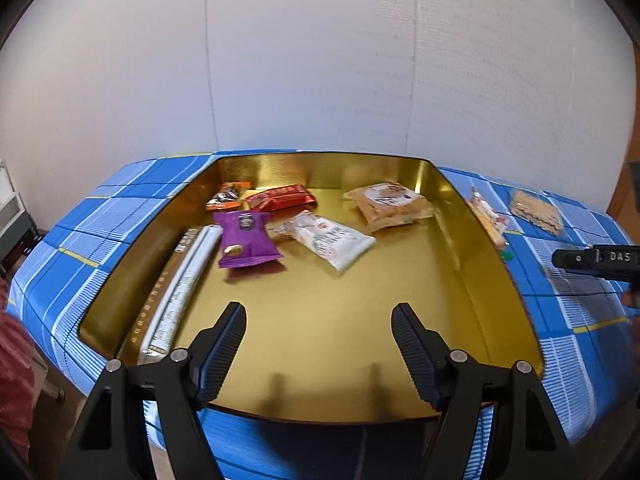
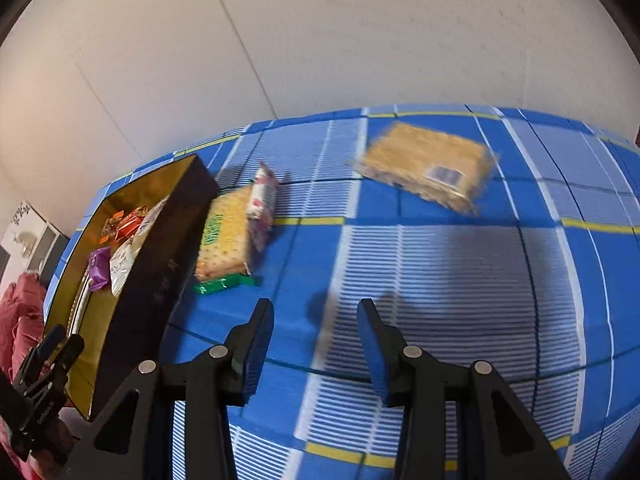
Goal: Organize snacks
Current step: 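Move both grippers back over the remaining snacks on the cloth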
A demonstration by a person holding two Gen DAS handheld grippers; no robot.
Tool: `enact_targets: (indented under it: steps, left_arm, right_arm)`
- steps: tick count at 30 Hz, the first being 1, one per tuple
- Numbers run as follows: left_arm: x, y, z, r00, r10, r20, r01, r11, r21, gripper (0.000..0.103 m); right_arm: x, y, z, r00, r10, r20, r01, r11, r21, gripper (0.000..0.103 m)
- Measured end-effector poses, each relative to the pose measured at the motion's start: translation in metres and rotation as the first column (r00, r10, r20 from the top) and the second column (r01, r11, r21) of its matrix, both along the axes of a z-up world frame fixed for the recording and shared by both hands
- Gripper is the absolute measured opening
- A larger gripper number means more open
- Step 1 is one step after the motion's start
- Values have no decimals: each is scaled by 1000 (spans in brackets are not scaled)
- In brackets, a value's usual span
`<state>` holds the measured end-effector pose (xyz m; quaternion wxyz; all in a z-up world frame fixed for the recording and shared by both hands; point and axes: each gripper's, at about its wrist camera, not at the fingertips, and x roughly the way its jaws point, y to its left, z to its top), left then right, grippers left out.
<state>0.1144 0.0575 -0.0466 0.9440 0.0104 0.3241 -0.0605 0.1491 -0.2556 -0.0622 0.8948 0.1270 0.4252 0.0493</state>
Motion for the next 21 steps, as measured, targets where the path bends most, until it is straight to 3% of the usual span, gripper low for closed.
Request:
enact_targets:
  steps: [12,18,21]
  left_arm:
    - [-22,-33,19,994,-105,1,105,994,11,80]
    - [-23,-71,38,983,-182,-8,182,983,-17,80]
    - [-17,-95,47,976,-217,-9,217,976,-11,80]
  right_arm:
    - [-15,-26,-7,998,-27,53,31,997,-68,44]
    - [-27,-50,-13,994,-65,91,75,992,-100,44]
    - [-36,-59,-18,988,-93,123,102,992,-74,44]
